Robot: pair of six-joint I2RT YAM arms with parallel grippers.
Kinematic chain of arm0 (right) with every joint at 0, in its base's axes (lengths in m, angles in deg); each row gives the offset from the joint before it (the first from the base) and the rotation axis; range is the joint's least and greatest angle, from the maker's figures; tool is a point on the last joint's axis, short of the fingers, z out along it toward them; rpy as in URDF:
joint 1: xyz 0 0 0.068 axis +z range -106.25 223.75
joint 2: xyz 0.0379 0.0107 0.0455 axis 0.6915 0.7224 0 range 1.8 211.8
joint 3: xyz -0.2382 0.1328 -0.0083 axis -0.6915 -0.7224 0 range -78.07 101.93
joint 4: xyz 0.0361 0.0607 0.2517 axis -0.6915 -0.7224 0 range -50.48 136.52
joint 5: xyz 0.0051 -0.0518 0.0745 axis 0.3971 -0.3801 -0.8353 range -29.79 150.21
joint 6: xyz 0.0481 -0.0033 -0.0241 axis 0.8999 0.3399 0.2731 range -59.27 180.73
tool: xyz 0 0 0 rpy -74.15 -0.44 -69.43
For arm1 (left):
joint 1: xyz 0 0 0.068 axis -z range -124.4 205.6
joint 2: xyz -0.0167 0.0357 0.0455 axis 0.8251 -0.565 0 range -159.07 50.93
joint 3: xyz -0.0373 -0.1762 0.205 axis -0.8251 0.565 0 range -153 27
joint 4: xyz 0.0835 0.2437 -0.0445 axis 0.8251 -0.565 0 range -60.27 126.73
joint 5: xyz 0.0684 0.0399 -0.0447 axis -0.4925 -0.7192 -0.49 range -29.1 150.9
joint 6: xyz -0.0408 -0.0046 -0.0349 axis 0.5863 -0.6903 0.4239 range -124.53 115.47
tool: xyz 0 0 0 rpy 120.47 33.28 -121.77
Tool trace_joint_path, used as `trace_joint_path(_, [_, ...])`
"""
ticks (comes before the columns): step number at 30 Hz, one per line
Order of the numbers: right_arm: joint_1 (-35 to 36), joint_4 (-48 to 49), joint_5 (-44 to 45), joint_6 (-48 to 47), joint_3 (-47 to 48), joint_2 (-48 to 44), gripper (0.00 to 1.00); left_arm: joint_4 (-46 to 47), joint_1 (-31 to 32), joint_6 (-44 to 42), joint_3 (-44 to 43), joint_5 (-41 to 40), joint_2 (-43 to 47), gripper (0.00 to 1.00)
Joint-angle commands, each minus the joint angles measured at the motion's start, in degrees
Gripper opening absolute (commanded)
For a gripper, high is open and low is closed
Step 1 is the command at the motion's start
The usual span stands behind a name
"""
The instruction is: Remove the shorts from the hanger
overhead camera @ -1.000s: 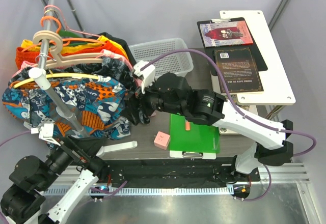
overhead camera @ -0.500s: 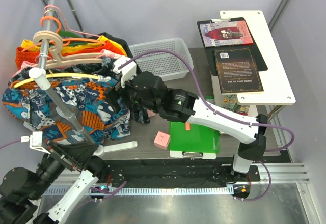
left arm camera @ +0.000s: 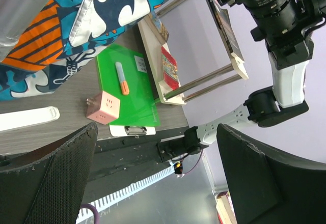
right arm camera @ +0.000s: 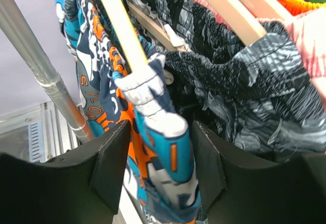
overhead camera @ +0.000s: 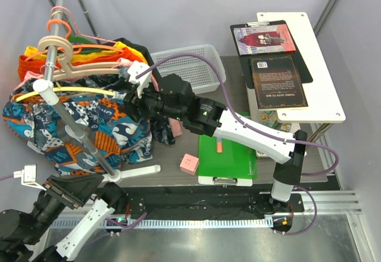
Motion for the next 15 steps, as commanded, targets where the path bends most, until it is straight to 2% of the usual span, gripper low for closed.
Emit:
trace_joint_path(1, [-2.92, 6.83, -10.01, 0.33, -1.55, -0.15, 0.55, -0.08, 0.16, -0.06, 0.18, 0.13, -1.13, 0.97])
trace_joint_path(4, [-3.45, 9.56, -13.27, 0.16, -4.54, -0.33, 0.57, -0.08, 0.25, -0.59, 0.18, -0.31, -1.31, 0.98])
trace_joint_path(5, [-3.80, 10.61, -13.10, 0.42, -5.50, -0.24, 0.62, -0.08, 0.25, -0.59, 0.27, -0.39, -1.40, 0.97])
trace_joint_path(10, [-4.77, 12.28, -13.62, 1.30, -5.86, 1.86, 0.63, -0.26, 0.25, -0.68, 0.53, -0.39, -1.31, 0.97])
trace_joint_path(13, [-4.77, 13.17, -13.97, 1.56, -5.86, 2.22, 0.61, -0.43, 0.34, -0.85, 0.45, -0.57, -1.57, 0.98])
trace_joint_path(15, [-4.77, 15.62, -14.94, 3.32, -6.21, 1.61, 0.53, -0.52, 0.42, -1.03, -0.17, -0.66, -1.92, 0.97])
